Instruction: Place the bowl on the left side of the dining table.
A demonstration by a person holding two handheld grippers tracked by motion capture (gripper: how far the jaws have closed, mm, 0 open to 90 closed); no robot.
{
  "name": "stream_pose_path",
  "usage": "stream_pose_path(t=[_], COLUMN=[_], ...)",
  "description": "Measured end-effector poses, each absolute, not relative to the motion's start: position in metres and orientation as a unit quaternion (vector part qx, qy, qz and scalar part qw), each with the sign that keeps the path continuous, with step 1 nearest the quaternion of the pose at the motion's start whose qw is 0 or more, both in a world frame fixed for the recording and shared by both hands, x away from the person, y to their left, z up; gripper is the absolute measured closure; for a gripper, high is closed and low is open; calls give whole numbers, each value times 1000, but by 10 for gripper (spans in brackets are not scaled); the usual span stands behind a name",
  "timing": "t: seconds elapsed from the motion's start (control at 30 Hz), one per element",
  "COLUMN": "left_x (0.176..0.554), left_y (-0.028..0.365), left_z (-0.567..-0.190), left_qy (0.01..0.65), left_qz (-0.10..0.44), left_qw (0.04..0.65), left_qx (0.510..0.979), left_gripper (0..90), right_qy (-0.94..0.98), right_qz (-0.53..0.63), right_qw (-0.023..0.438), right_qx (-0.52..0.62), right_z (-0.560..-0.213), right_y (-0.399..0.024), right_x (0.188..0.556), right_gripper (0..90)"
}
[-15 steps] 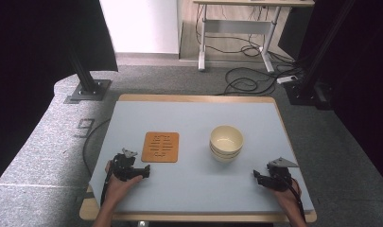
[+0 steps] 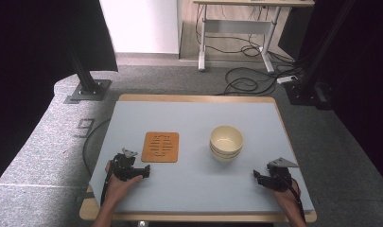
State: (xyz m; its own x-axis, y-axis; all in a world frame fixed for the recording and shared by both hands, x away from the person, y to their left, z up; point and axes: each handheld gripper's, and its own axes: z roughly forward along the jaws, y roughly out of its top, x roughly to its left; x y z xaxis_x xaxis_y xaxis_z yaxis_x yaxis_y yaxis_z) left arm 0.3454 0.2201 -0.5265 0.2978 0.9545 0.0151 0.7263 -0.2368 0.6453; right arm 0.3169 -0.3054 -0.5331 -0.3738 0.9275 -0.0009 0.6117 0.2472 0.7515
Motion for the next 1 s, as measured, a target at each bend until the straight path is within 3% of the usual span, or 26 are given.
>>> stream_pose_path(t=[1.0], left_x=[346], left_y=[220], left_z=[-526], left_qy=[554], left_qz=[209], left_qw=[273], left_qx=[758], left_gripper=[0], right_qy=[745], right_qz=[340], right_qw=[240], right_qx=[521], right_z=[-530], right_y=[-306], right_x=[318], right_gripper=[292])
